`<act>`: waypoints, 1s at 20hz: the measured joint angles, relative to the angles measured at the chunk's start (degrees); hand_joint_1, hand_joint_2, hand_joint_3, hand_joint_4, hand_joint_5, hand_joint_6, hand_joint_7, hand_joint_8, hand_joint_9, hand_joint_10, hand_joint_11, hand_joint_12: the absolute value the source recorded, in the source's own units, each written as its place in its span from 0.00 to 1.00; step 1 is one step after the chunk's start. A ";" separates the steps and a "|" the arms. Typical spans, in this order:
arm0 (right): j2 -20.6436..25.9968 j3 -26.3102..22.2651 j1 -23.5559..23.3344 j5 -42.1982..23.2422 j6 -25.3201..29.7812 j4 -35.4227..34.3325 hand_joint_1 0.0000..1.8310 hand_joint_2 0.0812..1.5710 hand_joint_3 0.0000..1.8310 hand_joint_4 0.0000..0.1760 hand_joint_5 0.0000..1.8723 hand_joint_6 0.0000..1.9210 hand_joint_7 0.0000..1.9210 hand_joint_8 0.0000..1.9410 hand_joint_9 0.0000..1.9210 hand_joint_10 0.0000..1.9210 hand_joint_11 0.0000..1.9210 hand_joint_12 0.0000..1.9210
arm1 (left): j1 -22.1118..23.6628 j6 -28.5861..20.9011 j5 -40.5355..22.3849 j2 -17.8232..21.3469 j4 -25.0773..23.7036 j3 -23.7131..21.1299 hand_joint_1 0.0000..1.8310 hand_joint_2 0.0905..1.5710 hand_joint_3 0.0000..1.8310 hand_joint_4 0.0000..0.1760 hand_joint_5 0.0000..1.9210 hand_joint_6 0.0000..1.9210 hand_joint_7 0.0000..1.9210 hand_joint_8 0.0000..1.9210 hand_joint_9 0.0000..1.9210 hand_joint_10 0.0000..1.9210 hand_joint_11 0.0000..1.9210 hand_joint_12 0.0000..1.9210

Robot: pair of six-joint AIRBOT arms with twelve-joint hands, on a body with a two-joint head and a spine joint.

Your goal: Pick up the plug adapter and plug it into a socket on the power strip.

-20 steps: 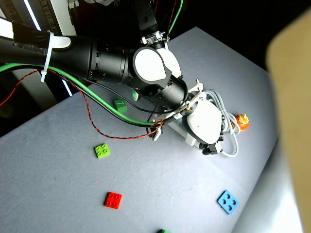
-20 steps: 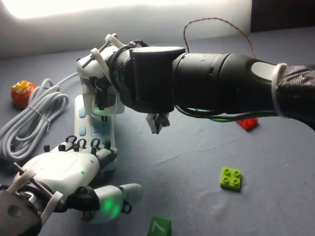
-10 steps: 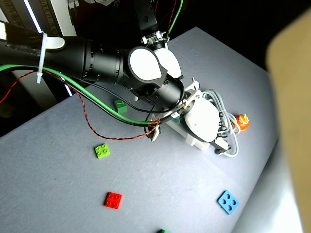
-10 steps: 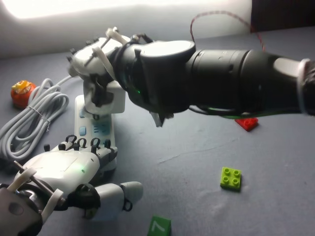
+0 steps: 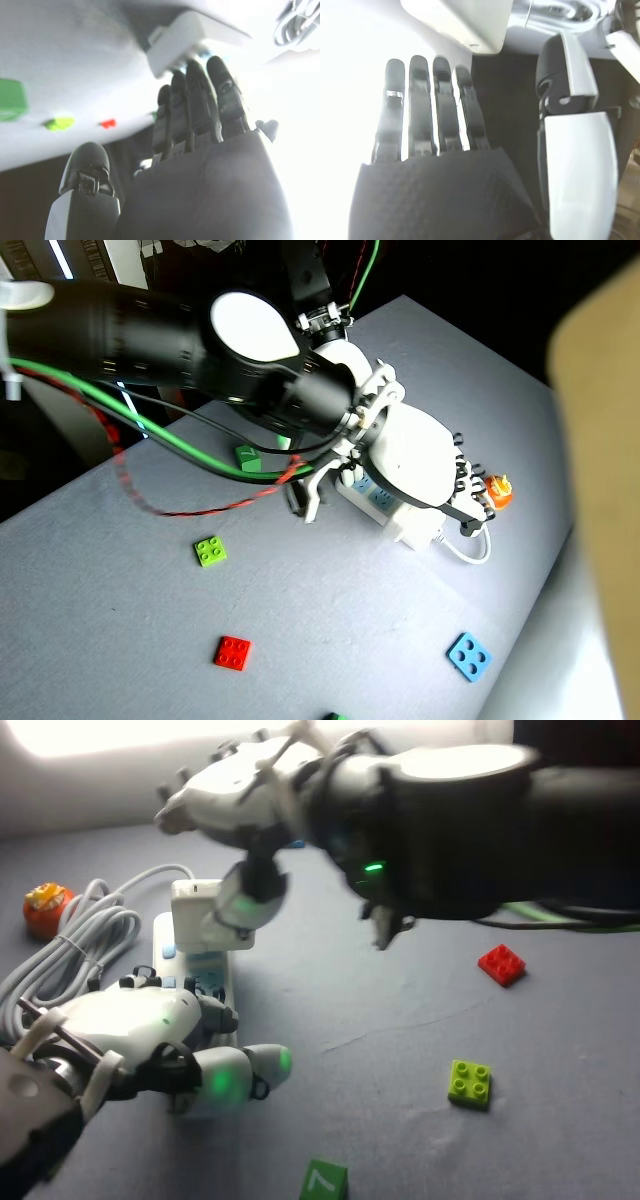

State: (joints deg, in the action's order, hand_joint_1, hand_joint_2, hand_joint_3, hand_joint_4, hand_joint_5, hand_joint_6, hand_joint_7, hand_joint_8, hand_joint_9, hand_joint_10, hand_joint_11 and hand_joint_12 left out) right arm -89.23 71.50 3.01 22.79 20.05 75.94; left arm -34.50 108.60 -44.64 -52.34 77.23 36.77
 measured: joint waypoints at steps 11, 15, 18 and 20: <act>25.79 -20.98 -0.66 -2.03 1.73 4.70 0.48 0.55 0.00 0.00 0.26 0.03 0.28 0.03 0.28 0.04 0.00 0.57 | 7.91 1.14 8.39 4.02 1.27 3.06 0.02 0.78 0.00 0.00 0.00 0.69 0.00 0.83 0.01 0.87 0.00 0.96; 30.27 -24.92 -0.44 -3.76 0.98 4.68 0.42 0.57 0.00 0.00 0.05 0.51 0.16 0.33 0.10 0.50 0.00 0.66 | 10.88 2.49 12.79 5.57 0.96 3.91 0.05 0.78 0.00 0.00 0.00 0.86 0.00 0.95 0.00 1.00 0.03 1.00; 32.52 -26.51 0.79 -4.11 0.02 4.66 0.42 0.57 0.00 0.00 0.00 0.72 0.03 0.73 0.04 0.78 0.00 0.86 | 12.26 3.45 15.63 7.39 1.07 4.17 0.08 0.78 0.00 0.00 0.02 0.90 0.00 1.00 0.04 1.00 0.04 1.00; 33.27 -26.60 1.16 -4.66 -0.04 4.68 0.41 0.56 0.00 0.00 0.00 0.82 0.03 0.84 0.04 0.91 0.01 0.98 | 13.75 4.74 17.42 8.09 0.92 5.16 0.11 0.78 0.00 0.00 0.04 0.98 0.02 1.00 0.06 1.00 0.08 1.00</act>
State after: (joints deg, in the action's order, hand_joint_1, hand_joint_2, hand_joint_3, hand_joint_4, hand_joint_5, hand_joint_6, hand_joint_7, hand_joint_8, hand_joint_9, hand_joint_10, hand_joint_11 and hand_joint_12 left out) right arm -55.96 44.91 4.16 18.13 20.01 80.62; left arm -20.75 113.34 -27.22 -44.25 78.15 41.93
